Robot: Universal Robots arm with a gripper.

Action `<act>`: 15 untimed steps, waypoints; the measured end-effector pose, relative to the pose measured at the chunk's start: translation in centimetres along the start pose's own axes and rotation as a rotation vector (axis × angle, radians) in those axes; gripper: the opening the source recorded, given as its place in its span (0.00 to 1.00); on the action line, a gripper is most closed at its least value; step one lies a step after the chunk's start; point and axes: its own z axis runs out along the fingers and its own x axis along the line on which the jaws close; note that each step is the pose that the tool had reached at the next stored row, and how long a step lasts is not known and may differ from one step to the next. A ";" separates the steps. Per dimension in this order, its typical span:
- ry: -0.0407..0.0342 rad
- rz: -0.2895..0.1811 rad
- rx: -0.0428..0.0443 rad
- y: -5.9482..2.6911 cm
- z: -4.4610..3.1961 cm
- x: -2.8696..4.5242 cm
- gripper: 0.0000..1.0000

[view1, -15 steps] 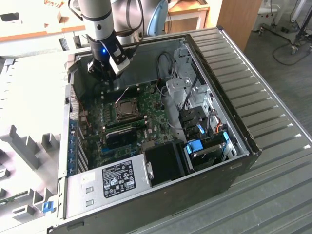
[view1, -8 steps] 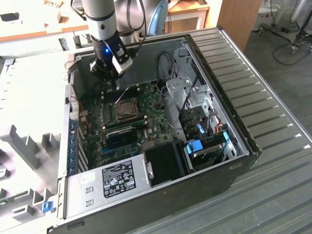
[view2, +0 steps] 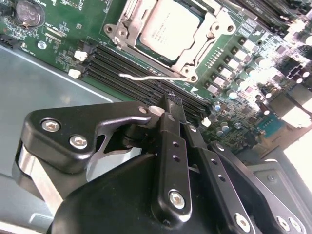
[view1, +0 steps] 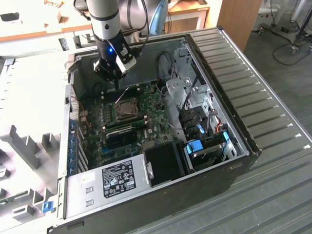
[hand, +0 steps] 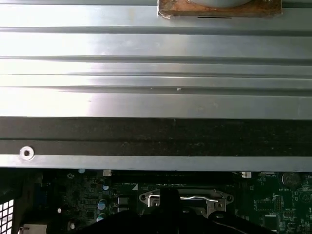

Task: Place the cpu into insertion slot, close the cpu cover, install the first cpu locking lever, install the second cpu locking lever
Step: 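Install the first cpu locking lever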

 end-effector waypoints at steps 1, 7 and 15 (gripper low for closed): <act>-0.0002 0.003 0.0002 0.00 0.04 -0.08 0.11; -0.0022 0.022 0.0005 -0.01 0.13 -0.15 0.11; -0.0062 0.057 0.0003 -0.02 0.26 -0.26 0.11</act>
